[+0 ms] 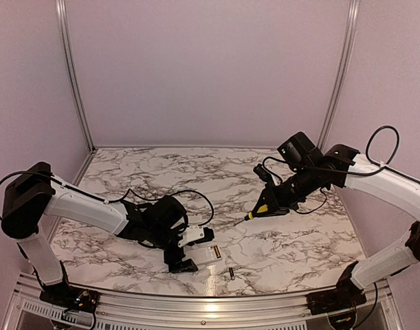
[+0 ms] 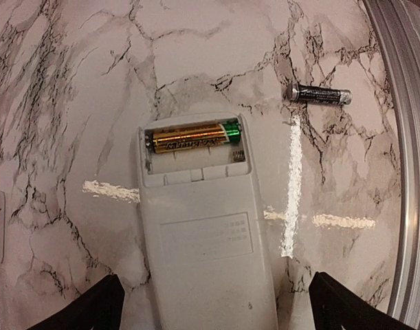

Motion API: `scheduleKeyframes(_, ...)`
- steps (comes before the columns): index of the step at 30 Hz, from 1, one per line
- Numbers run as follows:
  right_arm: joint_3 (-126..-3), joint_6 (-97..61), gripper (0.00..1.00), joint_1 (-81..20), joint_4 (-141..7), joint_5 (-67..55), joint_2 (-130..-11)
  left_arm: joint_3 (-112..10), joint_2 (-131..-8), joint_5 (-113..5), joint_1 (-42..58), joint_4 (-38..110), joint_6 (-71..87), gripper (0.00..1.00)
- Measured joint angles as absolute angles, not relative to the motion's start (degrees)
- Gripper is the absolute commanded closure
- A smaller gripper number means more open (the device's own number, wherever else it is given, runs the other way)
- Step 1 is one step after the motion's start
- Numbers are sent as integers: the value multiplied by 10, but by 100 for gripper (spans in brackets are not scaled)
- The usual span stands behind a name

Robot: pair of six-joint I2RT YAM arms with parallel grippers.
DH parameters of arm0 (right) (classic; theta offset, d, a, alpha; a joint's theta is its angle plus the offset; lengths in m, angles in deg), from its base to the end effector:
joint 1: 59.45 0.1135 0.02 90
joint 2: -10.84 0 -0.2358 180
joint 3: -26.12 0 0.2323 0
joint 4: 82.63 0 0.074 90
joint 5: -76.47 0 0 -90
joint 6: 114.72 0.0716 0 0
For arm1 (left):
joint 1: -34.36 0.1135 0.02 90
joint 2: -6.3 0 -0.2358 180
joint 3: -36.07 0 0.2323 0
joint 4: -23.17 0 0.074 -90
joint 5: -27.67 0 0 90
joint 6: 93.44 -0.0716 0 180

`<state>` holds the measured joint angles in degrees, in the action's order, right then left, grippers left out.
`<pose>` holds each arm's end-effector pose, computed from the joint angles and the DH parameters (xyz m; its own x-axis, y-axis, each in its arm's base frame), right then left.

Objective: Unload the batteries from the remote control

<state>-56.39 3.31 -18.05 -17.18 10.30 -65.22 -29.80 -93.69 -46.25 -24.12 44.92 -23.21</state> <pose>0.1803 0.1975 0.2489 -0.9252 -0.2426 -0.2919 -0.3696 0.7506 0.5477 0.1574 -0.2945 0.0972 -0.1027 0.7891 -0.6056 0.9937 0.1094 -0.0260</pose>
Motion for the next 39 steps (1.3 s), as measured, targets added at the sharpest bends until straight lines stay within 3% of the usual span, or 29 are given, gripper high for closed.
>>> scheduleKeyframes(3,-564,33,100,-180,-172,103,-657,-299,-942,-466,-251,446,-219,3)
scheduleKeyframes(11,-564,26,100,-180,-170,104,-671,-294,-955,-495,-269,421,-185,25)
scheduleKeyframes(19,-564,18,100,-180,-165,104,-674,-300,-966,-497,-268,408,-188,65)
scheduleKeyframes(27,-564,23,100,-180,-163,103,-668,-303,-967,-498,-268,409,-190,81)
scheduleKeyframes(39,-564,66,100,-180,-164,86,-650,-302,-929,-534,-268,389,-193,98)
